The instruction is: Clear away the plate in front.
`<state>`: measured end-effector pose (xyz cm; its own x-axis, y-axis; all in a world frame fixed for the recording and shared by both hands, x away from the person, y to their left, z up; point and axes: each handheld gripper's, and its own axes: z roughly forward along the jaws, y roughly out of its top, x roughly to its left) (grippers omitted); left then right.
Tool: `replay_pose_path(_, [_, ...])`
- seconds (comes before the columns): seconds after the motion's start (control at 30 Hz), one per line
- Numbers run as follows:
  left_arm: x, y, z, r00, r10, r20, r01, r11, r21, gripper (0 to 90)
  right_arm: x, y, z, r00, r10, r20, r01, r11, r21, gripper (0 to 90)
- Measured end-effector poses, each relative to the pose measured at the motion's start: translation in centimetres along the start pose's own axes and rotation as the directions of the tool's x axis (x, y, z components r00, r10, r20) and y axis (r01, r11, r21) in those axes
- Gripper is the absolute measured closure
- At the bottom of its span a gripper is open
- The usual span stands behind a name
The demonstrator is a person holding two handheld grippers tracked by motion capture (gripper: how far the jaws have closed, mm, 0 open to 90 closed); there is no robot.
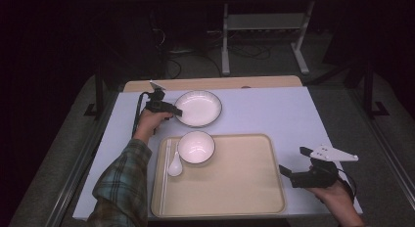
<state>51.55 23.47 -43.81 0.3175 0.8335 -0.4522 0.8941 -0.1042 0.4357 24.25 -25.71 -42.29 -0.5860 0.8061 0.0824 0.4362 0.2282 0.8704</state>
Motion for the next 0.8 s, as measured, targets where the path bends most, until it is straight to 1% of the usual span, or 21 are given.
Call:
replay_pose_path(0.07, [0.1, 0.0, 0.2, 0.9998, -0.009, 0.017, 0.009, 1.0000, -0.002, 51.5, -0.1, 0.0, 0.0, 1.0000, 0.001, 0.000, -0.001, 1.000, -0.002, 0.0])
replay_pose_path(0.1, [0.1, 0.1, 0.3, 0.9994, -0.020, 0.029, 0.020, 0.9998, 0.000, 53.4, -0.1, 0.0, 0.0, 1.0000, 0.001, -0.001, -0.001, 1.000, -0.002, 0.0])
replay_pose_path(0.2, [0.2, 0.1, 0.5, 0.9983, -0.033, 0.047, 0.033, 0.9994, -0.005, 59.7, -0.1, 0.0, 0.0, 1.0000, 0.001, -0.001, -0.001, 1.000, -0.001, 0.0])
replay_pose_path(0.27, [0.3, 0.1, 0.7, 0.9976, -0.042, 0.056, 0.043, 0.9991, -0.008, 64.4, -0.1, 0.0, 0.0, 1.0000, 0.002, -0.002, -0.002, 1.000, -0.002, 0.0])
replay_pose_path(0.33, [0.4, 0.1, 0.7, 0.9975, -0.049, 0.051, 0.049, 0.9988, -0.006, 67.2, -0.1, 0.0, 0.0, 1.0000, 0.002, -0.003, -0.002, 1.000, -0.002, 0.0])
replay_pose_path(0.4, [0.6, 0.1, 0.7, 0.9965, -0.057, 0.061, 0.058, 0.9983, -0.009, 70.5, -0.1, 0.0, 0.0, 1.0000, 0.002, -0.003, -0.002, 1.000, -0.001, 0.0])
replay_pose_path(0.43, [0.8, 0.1, 0.8, 0.9954, -0.064, 0.071, 0.064, 0.9979, -0.007, 70.9, -0.1, 0.0, 0.0, 1.0000, 0.002, -0.003, -0.002, 1.000, 0.000, 0.0])
replay_pose_path(0.57, [0.9, 0.1, 0.7, 0.9942, -0.076, 0.077, 0.077, 0.9970, -0.005, 72.4, 0.0, 0.0, 0.1, 1.0000, 0.001, -0.004, -0.001, 1.000, 0.001, 0.0])
replay_pose_path(0.6, [1.0, 0.1, 0.7, 0.9929, -0.084, 0.084, 0.085, 0.9964, -0.005, 73.1, 0.0, 0.0, 0.1, 1.0000, 0.000, -0.004, 0.000, 1.000, 0.002, 0.0])
replay_pose_path(0.67, [1.3, 0.0, 0.7, 0.9880, -0.112, 0.107, 0.113, 0.9936, -0.004, 74.9, 0.0, 0.0, 0.1, 1.0000, 0.001, -0.003, -0.001, 1.000, 0.003, 0.0])
replay_pose_path(0.8, [1.3, 0.1, 0.6, 0.9868, -0.123, 0.105, 0.124, 0.9922, -0.003, 76.1, -0.1, 0.0, 0.0, 1.0000, 0.003, 0.000, -0.003, 1.000, 0.001, 0.0])
